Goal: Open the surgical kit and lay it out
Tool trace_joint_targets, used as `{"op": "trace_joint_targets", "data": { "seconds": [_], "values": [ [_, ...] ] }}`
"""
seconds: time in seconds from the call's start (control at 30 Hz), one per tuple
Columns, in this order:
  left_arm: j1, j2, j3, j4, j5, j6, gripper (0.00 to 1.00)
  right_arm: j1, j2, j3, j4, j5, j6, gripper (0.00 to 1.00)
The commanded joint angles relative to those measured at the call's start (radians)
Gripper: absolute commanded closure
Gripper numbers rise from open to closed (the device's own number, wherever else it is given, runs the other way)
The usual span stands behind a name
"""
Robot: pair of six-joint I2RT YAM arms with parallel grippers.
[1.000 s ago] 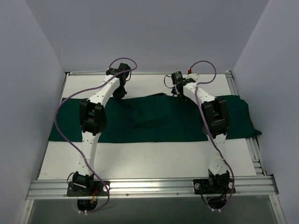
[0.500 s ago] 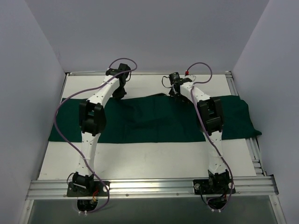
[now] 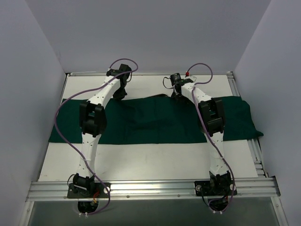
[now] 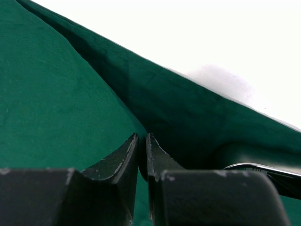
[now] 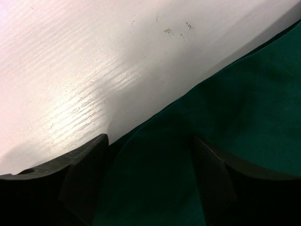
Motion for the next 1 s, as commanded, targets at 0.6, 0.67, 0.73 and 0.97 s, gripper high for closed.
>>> {"op": "trace_joint_targets", "data": {
  "seconds": [0.6, 0.67, 0.73, 0.97],
  "values": [
    [0.003, -0.078, 0.001, 0.022, -0.039, 0.018, 0.8, 0.006, -0.095, -0.015, -0.044, 0.002, -0.014, 0.59],
    [0.003, -0.078, 0.001, 0.024, -0.04, 0.018, 0.8, 0.006, -0.097, -0.015, -0.045, 0.0, -0.014, 0.6],
    [0.003, -0.078, 0.001, 0.022, -0.039, 0.018, 0.8, 0.008, -0.106, -0.018, -0.044, 0.002, -0.013, 0.63],
    [0.003, -0.075, 0.0, 0.024, -0.033, 0.017, 0.8, 0.008, -0.114, -0.028, -0.035, -0.012, -0.014, 0.66]
  ]
}}
